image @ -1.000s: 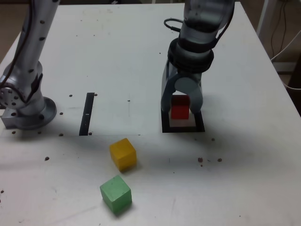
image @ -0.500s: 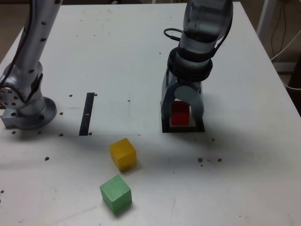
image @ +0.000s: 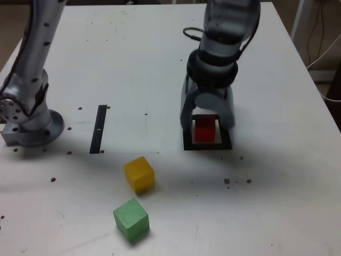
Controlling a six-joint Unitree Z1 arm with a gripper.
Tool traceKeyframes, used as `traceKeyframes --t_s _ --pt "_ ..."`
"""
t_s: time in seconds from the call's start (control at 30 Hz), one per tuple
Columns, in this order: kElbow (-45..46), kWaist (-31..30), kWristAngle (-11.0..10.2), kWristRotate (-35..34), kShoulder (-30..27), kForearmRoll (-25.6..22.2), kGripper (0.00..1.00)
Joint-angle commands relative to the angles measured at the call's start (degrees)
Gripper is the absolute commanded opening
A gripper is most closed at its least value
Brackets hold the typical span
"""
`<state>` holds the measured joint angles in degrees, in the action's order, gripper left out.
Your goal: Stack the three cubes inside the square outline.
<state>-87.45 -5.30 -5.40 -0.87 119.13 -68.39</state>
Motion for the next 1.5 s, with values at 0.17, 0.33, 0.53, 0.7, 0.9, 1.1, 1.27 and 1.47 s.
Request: traceKeyframes --t_s 0.17,0.33,0.53,0.7,0.9,1.1,1.27,1.47 --pt "0.44 -0.06 -0.90 0.57 -4.25 -2.10 0.99" --pt "1.78 -0.06 -0.80 1.12 -7.44 -3.17 0.99" --pt "2.85 -0.06 -1.08 1.13 -10.86 -5.29 0.99" --pt "3.50 -0.06 -0.98 1.13 -12.79 -6.69 0.99" --pt "4.79 -0.80 -0.44 1.59 -14.44 -7.52 0.99" --pt "5.00 -3.42 0.27 2.06 -15.20 -9.10 0.99" --pt "5.47 -6.86 1.30 0.93 -15.08 -9.35 0.99" --pt "6.73 -12.73 2.50 -2.19 -15.06 -9.31 0.99"
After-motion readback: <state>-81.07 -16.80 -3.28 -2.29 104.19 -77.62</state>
